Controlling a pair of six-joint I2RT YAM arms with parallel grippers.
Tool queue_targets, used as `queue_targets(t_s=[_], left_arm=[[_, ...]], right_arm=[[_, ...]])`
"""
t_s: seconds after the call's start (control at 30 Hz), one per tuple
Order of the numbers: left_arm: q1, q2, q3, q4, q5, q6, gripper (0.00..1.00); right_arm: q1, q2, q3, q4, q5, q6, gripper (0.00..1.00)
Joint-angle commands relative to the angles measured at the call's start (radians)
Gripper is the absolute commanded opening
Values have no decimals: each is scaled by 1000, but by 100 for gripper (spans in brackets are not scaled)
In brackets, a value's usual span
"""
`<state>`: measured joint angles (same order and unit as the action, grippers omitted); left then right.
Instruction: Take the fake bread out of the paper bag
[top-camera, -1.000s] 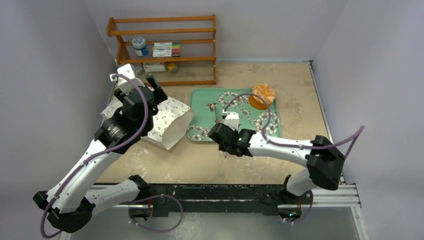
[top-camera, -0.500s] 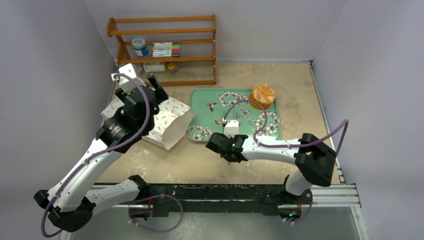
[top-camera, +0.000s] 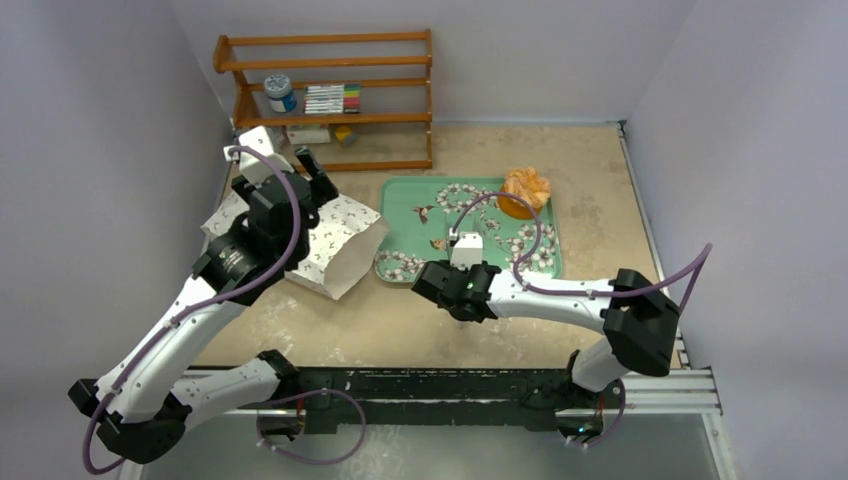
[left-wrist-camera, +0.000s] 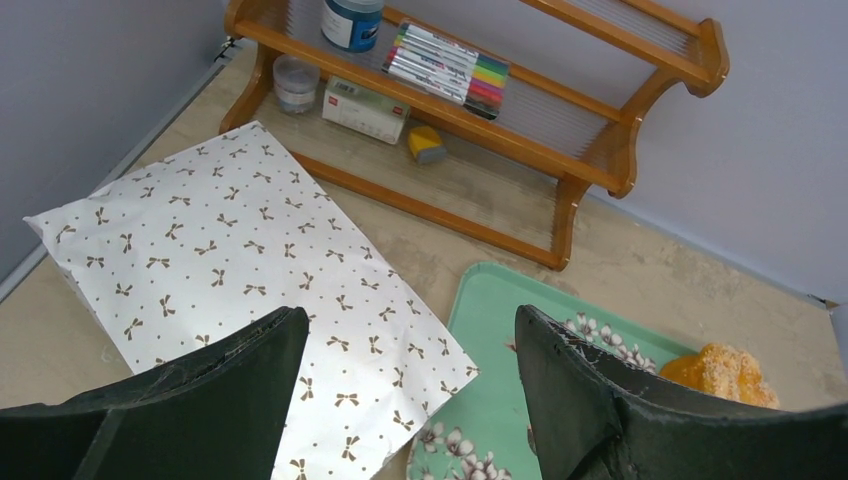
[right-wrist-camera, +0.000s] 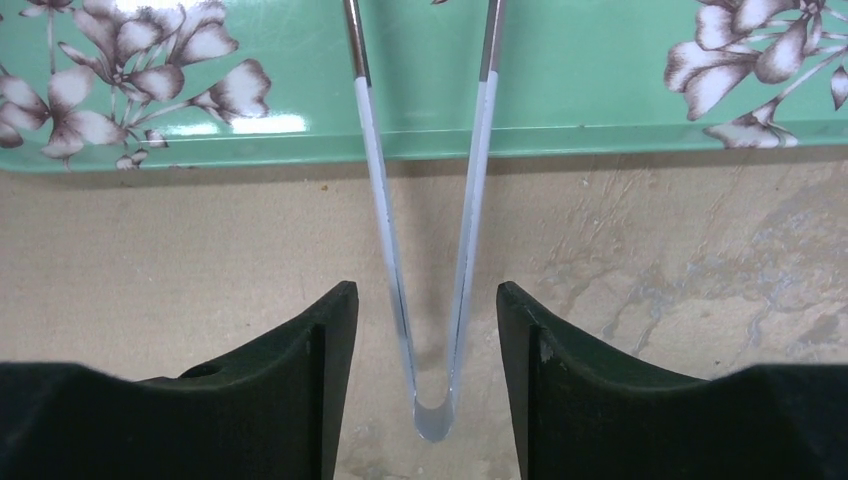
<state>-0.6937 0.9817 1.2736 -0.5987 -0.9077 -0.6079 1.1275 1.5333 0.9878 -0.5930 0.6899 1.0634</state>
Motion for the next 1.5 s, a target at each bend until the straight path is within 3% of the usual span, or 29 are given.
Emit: queue_targets(t_s=[0.0,0.17,0.33,0.47,0.83,1.1,1.47], left_arm=[[6,0,9,43,7,22,77],[5,11,10,55,14,24,77],[5,21,14,63,18,26,77],[5,25,10,58,17,29,77],[6,18,-28,58,38,19,77],[5,67,-49,81,176,-17,78],[0,143,-80,109,310,-78,78]], right_arm=[[6,-9,48,-80,67,62,59],[5,2,48,-65,90,75,80],[-8,10,43,-1,137,38,84],[-66,19,57,-31,175,98,80],[-201,14,63,84,179,-5,68],[-258,61,26,219,113,-78,57],[-324,118,-42,369,16,-162,51]])
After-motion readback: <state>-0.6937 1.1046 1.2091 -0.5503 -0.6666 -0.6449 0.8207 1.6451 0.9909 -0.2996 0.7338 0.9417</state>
